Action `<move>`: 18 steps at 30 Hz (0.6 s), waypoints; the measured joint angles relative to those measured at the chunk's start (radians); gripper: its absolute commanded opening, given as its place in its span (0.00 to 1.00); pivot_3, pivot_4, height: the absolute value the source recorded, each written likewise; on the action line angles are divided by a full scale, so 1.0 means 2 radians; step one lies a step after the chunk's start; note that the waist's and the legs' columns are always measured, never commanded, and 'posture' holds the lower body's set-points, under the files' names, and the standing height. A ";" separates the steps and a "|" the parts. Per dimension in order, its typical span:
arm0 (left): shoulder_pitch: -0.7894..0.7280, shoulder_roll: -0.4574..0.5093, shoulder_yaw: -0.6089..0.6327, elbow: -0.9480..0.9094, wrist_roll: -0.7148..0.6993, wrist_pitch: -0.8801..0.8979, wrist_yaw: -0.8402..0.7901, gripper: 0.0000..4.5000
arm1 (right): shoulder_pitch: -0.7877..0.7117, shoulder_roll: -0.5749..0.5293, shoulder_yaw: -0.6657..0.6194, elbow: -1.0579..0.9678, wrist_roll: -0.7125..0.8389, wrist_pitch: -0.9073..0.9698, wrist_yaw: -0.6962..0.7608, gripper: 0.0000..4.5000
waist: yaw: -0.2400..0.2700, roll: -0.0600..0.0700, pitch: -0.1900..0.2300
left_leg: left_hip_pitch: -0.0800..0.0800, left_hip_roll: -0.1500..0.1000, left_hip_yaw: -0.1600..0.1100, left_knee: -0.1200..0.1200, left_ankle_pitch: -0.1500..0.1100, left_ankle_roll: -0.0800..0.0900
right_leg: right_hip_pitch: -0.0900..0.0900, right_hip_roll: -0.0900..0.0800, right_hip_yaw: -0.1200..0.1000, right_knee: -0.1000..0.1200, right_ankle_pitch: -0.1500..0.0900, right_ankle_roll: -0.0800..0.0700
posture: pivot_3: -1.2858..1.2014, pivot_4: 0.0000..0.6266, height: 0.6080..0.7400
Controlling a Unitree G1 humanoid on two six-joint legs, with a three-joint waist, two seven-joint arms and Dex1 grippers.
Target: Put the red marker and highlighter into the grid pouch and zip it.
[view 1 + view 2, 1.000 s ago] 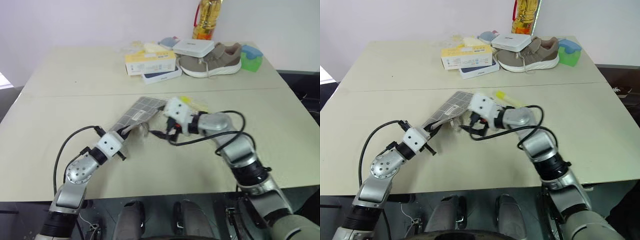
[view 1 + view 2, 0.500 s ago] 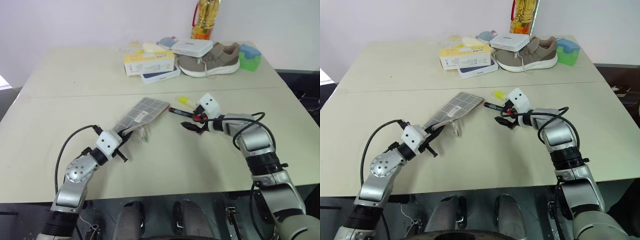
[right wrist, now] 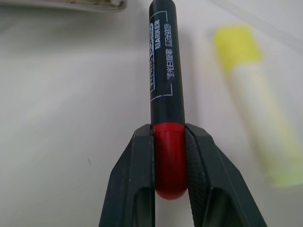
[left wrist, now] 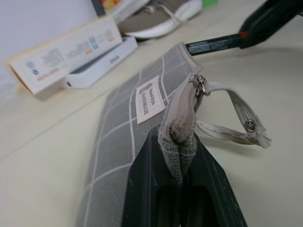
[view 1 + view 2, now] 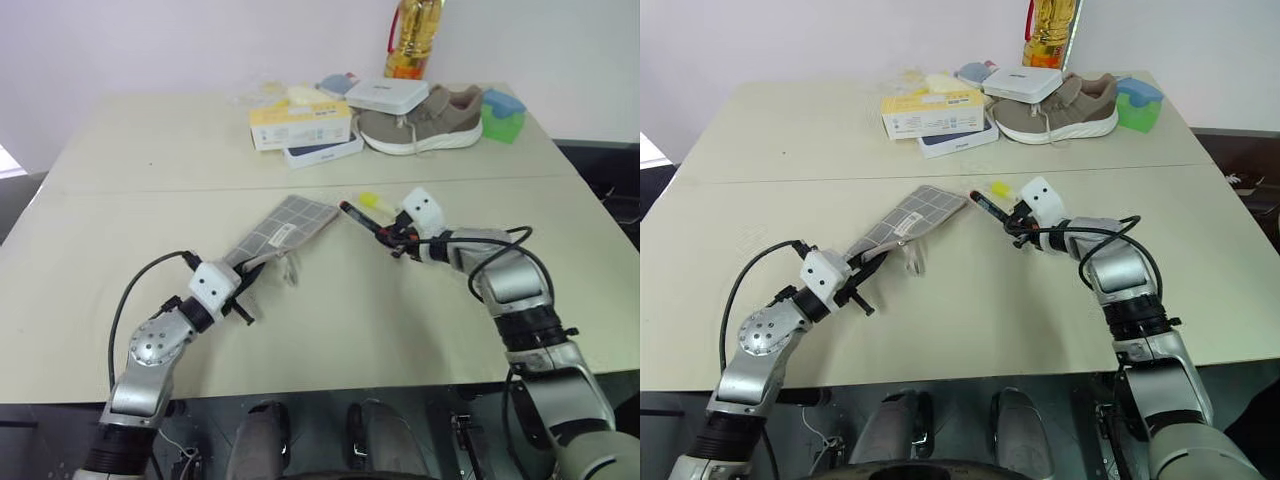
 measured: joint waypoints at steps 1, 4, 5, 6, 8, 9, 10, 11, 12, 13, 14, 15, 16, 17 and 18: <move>-0.005 0.000 0.004 0.000 -0.008 0.001 -0.001 0.00 | 0.007 -0.009 -0.005 -0.015 0.001 -0.003 0.003 0.07 | 0.000 0.000 0.000 | 0.000 0.000 0.000 0.000 0.000 0.000 | 0.000 0.000 0.000 0.000 0.000 0.000 | 0.52 0.24 0.88; -0.022 -0.002 0.009 0.001 -0.035 0.005 -0.011 0.00 | 0.038 -0.047 -0.027 -0.071 0.011 -0.017 0.020 0.07 | 0.001 0.000 0.000 | 0.000 0.000 0.000 0.000 0.000 0.000 | 0.000 0.000 0.000 0.000 0.000 0.000 | 0.52 0.24 0.88; -0.024 -0.002 0.011 0.001 -0.041 0.005 -0.014 0.00 | 0.048 -0.057 -0.033 -0.088 0.014 -0.023 0.025 0.07 | 0.001 0.000 0.000 | 0.000 0.000 0.000 0.000 0.000 0.000 | 0.000 0.000 0.000 0.000 0.000 0.000 | 0.52 0.24 0.88; -0.026 -0.003 0.011 0.002 -0.047 0.006 -0.020 0.00 | 0.059 -0.067 -0.037 -0.104 0.017 -0.027 0.030 0.07 | -0.001 0.000 0.000 | 0.000 0.000 0.000 0.000 0.000 0.000 | 0.000 0.000 0.000 0.000 0.000 0.000 | 0.52 0.24 0.88; -0.032 -0.003 0.010 0.006 -0.054 0.010 -0.031 0.00 | 0.079 -0.079 -0.046 -0.130 0.024 -0.033 0.041 0.07 | -0.002 0.000 0.000 | 0.000 0.000 0.000 0.000 0.000 0.000 | 0.000 0.001 0.000 0.000 0.000 0.000 | 0.52 0.24 0.88; -0.034 -0.004 0.010 0.009 -0.055 0.010 -0.036 0.00 | 0.087 -0.083 -0.047 -0.141 0.029 -0.034 0.044 0.07 | -0.002 0.000 0.000 | 0.000 0.000 0.000 0.000 0.000 0.000 | 0.000 0.001 0.000 0.000 0.000 0.000 | 0.52 0.24 0.88; -0.036 -0.004 0.010 0.011 -0.056 0.011 -0.041 0.00 | 0.091 -0.085 -0.047 -0.149 0.032 -0.034 0.047 0.07 | -0.003 -0.001 0.000 | 0.000 0.000 0.000 0.000 0.000 0.000 | 0.000 0.001 0.000 0.000 0.000 0.000 | 0.52 0.24 0.88; -0.038 -0.006 0.008 0.014 -0.057 0.011 -0.045 0.00 | 0.092 -0.085 -0.048 -0.154 0.036 -0.033 0.047 0.07 | -0.003 0.000 0.000 | 0.000 0.000 0.000 0.000 0.000 0.000 | 0.000 0.001 0.000 0.000 0.000 0.000 | 0.52 0.24 0.88; -0.040 -0.006 0.006 0.017 -0.057 0.011 -0.047 0.00 | 0.092 -0.085 -0.049 -0.158 0.039 -0.033 0.047 0.07 | -0.002 -0.001 0.000 | 0.000 0.000 0.000 0.000 0.000 0.000 | 0.000 0.001 0.000 0.000 0.000 0.000 | 0.52 0.24 0.88; -0.041 -0.007 0.003 0.018 -0.057 0.011 -0.050 0.00 | 0.092 -0.085 -0.051 -0.164 0.040 -0.032 0.047 0.07 | -0.001 -0.001 0.000 | 0.000 0.000 0.000 0.000 0.000 0.000 | 0.000 0.001 0.000 0.000 0.000 0.000 | 0.52 0.24 0.88; -0.042 -0.008 0.001 0.020 -0.057 0.011 -0.053 0.00 | 0.092 -0.085 -0.052 -0.168 0.042 -0.032 0.046 0.07 | -0.001 -0.001 0.000 | 0.000 0.000 0.000 0.000 0.000 0.000 | 0.000 0.001 0.000 0.000 0.000 0.000 | 0.52 0.24 0.88; -0.044 -0.009 0.000 0.022 -0.057 0.010 -0.055 0.00 | 0.092 -0.085 -0.054 -0.169 0.044 -0.032 0.044 0.07 | -0.001 -0.001 0.000 | 0.000 0.000 0.000 0.000 0.000 0.000 | 0.000 0.001 0.000 0.000 0.000 0.000 | 0.52 0.24 0.88; -0.046 -0.011 0.000 0.026 -0.057 0.009 -0.058 0.00 | 0.092 -0.085 -0.054 -0.169 0.045 -0.031 0.042 0.07 | 0.000 -0.001 0.000 | 0.000 0.000 0.000 0.000 0.000 0.000 | 0.000 0.000 0.000 0.000 0.000 0.000 | 0.52 0.24 0.88; -0.046 -0.011 -0.001 0.028 -0.057 0.007 -0.061 0.00 | 0.092 -0.085 -0.054 -0.169 0.045 -0.030 0.041 0.07 | 0.000 -0.001 0.000 | 0.000 0.000 0.000 0.000 0.000 0.000 | 0.000 0.000 0.000 0.000 0.000 0.000 | 0.52 0.24 0.88; -0.046 -0.011 -0.001 0.030 -0.056 0.004 -0.064 0.00 | 0.092 -0.085 -0.054 -0.169 0.046 -0.030 0.040 0.07 | 0.000 -0.001 0.000 | 0.000 0.000 0.000 0.000 0.000 0.000 | 0.000 0.000 0.000 0.000 0.000 0.000 | 0.52 0.24 0.88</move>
